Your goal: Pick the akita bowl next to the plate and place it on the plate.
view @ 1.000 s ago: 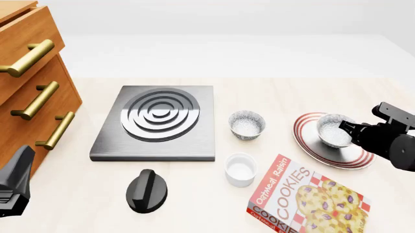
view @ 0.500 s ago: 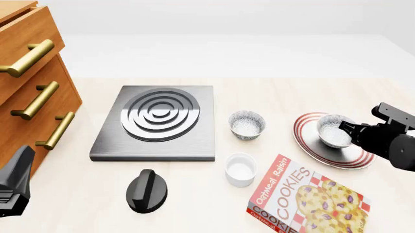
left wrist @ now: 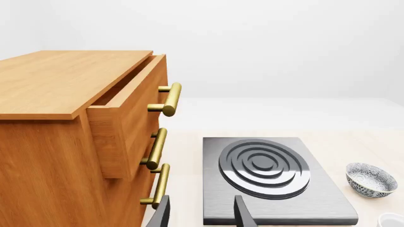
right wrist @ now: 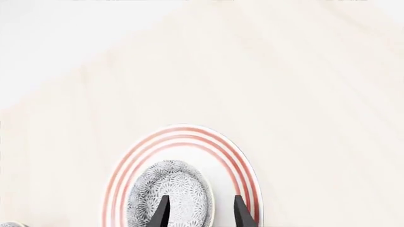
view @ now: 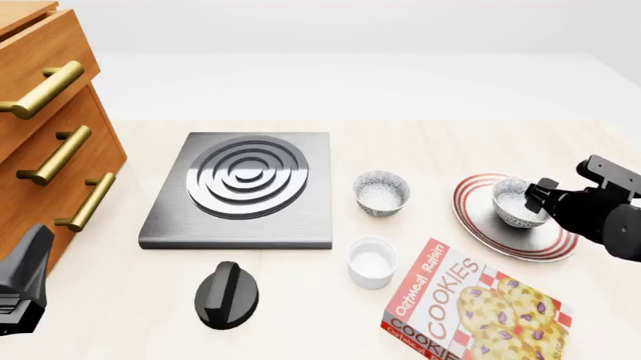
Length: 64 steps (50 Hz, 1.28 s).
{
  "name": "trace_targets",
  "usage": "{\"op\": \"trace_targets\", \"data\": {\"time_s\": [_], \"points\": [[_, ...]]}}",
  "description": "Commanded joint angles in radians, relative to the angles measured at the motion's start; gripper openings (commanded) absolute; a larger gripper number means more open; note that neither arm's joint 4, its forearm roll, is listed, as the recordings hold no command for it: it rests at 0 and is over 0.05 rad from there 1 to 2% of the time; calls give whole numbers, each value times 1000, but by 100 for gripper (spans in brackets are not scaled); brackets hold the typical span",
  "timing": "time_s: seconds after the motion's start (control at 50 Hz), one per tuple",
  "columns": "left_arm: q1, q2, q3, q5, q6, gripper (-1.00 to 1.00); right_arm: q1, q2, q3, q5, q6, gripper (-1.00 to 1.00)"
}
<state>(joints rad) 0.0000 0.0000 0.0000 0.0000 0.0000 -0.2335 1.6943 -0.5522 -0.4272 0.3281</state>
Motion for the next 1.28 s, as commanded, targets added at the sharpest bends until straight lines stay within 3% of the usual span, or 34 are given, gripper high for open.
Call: {"op": "trace_targets", "data": {"time_s": [0.02, 0.3, 0.84, 1.1, 1.28], "points": [[0, 0, 0, 0, 0, 100, 1, -30, 1, 20, 10, 100], [0, 0, 0, 0, 0, 100, -3, -179, 2, 118, 45, 100], [0, 0, 0, 0, 0, 100, 61, -766, 102, 357, 111, 100], [0, 0, 0, 0, 0, 100, 50, -956, 163, 374, 94, 100], [0, 0, 0, 0, 0, 100, 62, -1078, 189, 426, 123, 100]]}}
